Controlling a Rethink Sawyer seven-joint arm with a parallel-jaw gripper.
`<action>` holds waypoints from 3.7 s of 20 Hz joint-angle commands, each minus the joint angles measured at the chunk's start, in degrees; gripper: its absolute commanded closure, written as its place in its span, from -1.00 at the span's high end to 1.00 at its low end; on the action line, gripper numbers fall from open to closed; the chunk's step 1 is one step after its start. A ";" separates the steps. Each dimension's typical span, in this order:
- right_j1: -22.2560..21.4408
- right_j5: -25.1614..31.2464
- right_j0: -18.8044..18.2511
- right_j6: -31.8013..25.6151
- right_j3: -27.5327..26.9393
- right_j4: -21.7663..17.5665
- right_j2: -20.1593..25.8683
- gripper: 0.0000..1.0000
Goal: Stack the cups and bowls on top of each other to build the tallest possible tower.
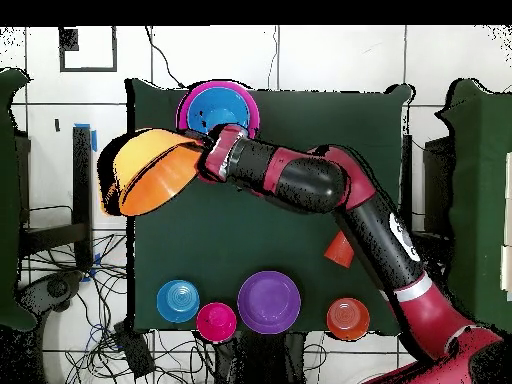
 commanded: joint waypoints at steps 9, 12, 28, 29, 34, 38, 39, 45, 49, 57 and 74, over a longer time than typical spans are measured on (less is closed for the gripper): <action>2.17 10.71 4.11 -26.55 -17.52 2.66 -5.84 -1.00; 3.45 11.84 4.45 -28.82 -18.79 4.06 -5.02 -1.00; 8.69 14.87 5.93 -38.56 -23.14 9.25 -3.50 -1.00; 9.38 14.47 5.97 -39.46 -23.22 9.51 -3.18 -1.00; 11.77 13.96 6.29 -43.12 -23.69 10.93 -2.25 -1.00; 13.73 15.19 6.55 -46.96 -24.20 12.81 -1.04 -1.00; 14.03 15.71 6.60 -47.10 -24.21 13.61 -0.87 -1.00; 14.16 20.22 7.74 -47.67 -26.92 18.45 -1.12 -1.00; 13.20 25.28 9.38 -49.66 -31.37 21.60 -1.98 -1.00; 10.20 32.56 13.29 -50.81 -41.31 24.00 -4.19 -1.00; 7.57 41.58 17.17 -51.05 -51.26 22.93 -5.93 -1.00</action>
